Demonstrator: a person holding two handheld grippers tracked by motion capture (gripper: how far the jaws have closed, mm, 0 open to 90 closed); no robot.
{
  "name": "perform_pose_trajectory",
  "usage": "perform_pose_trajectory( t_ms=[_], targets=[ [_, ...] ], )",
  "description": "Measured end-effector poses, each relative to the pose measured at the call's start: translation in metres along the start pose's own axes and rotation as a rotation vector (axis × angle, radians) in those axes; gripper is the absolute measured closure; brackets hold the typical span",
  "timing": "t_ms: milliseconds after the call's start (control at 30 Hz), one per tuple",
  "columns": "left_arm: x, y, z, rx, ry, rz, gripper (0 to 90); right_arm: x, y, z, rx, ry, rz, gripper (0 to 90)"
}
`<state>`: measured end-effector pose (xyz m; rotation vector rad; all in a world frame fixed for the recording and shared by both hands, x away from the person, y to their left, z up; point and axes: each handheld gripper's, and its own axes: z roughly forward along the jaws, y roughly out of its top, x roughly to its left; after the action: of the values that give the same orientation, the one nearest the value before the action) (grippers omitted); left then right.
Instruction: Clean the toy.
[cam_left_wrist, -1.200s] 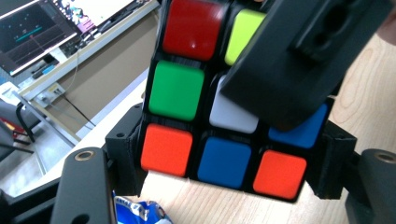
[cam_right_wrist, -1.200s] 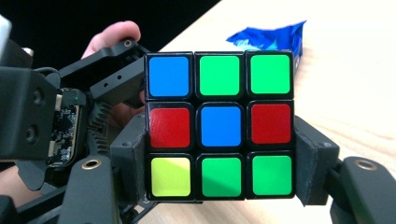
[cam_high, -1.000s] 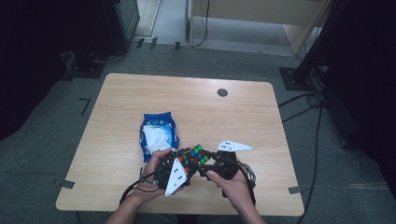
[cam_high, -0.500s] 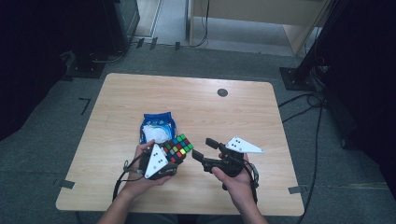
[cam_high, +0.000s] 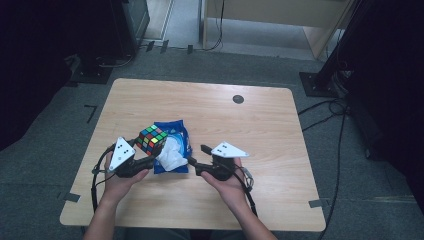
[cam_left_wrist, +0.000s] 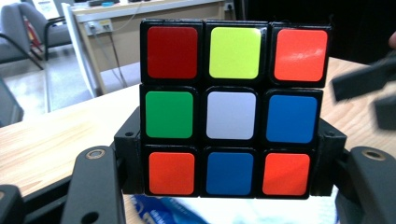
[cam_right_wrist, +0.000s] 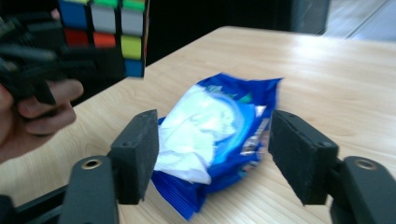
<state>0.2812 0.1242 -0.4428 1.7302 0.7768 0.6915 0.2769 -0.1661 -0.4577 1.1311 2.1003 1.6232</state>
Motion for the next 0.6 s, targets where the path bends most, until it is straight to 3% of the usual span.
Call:
perform_pose_trajectory(
  t_ms=[233,400,500,600],
  targets=[
    [0.002,0.0,-0.001,-0.004,-0.004,-0.013,34.0,0.014,0.001,0.058,0.052,0.049,-0.03,39.2],
    [0.001,0.0,-0.001,0.001,-0.011,-0.012,34.0,0.017,0.0,0.087,0.116,0.012,-0.066,40.3],
    [0.0,-0.001,0.0,0.005,-0.017,-0.009,34.0,0.017,-0.003,0.1,0.194,-0.027,-0.098,41.2],
    [-0.002,-0.001,0.0,0.007,-0.021,-0.009,34.0,0.015,-0.007,0.108,0.251,-0.03,-0.058,46.5]
  ],
)
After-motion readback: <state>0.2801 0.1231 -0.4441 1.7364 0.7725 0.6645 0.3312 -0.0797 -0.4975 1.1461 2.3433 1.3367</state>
